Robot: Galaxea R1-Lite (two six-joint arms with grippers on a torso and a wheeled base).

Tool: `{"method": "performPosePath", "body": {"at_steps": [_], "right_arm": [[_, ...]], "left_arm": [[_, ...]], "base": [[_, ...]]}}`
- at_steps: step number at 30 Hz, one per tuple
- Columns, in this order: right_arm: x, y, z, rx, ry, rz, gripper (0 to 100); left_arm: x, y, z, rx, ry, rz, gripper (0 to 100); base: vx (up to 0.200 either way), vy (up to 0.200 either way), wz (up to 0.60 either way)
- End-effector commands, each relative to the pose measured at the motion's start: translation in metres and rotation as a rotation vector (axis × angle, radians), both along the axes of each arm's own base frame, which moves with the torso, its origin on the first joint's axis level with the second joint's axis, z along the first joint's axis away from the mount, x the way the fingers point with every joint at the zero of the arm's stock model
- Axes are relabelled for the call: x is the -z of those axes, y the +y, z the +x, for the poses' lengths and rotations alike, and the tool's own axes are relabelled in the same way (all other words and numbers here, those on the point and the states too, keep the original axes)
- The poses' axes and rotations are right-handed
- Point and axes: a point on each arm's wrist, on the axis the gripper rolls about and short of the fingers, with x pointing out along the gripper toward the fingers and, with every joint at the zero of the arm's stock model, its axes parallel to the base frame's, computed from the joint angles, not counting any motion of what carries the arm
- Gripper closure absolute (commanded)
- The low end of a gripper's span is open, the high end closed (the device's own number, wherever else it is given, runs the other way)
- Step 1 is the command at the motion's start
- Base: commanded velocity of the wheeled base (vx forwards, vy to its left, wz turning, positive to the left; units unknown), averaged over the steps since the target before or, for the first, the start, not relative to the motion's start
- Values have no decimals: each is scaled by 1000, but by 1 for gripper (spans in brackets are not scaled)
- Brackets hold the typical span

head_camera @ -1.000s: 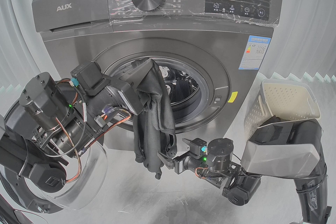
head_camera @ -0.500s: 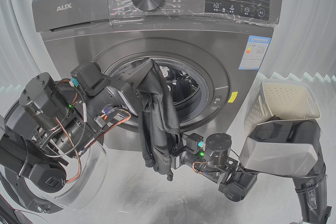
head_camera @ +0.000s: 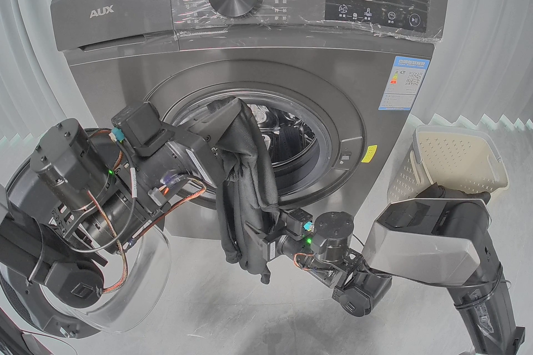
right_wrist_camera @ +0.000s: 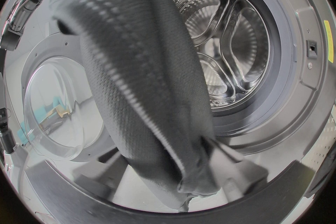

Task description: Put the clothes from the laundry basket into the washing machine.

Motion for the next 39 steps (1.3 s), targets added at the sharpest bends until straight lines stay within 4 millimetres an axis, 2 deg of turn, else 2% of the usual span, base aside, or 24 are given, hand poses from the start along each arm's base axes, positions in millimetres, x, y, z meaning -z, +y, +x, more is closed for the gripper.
{"method": "performPosePath", "body": {"at_steps": [1,9,12,16,18,20,21,24,26,32,37,38,39], "right_arm": [[2,0,3,8,-3,3,100],[0,-7,2,22,-7,15,100],[-8,-16,2,40,-6,16,100],[-25,-35,10,100,-22,29,100],[-37,-43,15,124,-43,45,100],[-41,-45,16,132,-50,51,100],[-48,-47,16,135,-61,60,100],[-60,-44,13,127,-78,75,100],[-61,-43,12,122,-82,77,100],[-80,-32,2,87,-108,103,100],[-86,-31,0,90,-117,111,100],[-86,-31,0,90,-117,111,100],[-88,-31,-1,90,-122,116,100]], "left_arm": [[1,2,-2,-1,3,2,100],[3,4,-3,-4,10,7,100],[8,7,-5,-13,27,19,100],[28,23,-6,-64,85,71,100],[46,31,-14,-67,137,133,100],[55,34,-18,-66,161,167,100],[68,37,-25,-50,198,220,100],[88,41,-33,-17,261,292,100],[93,41,-33,-15,278,305,100],[124,40,-33,-1,380,397,100],[135,38,-33,36,372,421,100],[136,38,-33,36,372,423,0],[136,37,-33,36,373,424,0]], "base": [[0,0,0],[0,0,0],[0,0,0],[0,0,0],[0,0,0],[0,0,0],[0,0,0],[0,0,0],[0,0,0],[0,0,0],[0,0,0],[0,0,0],[0,0,0]]}}
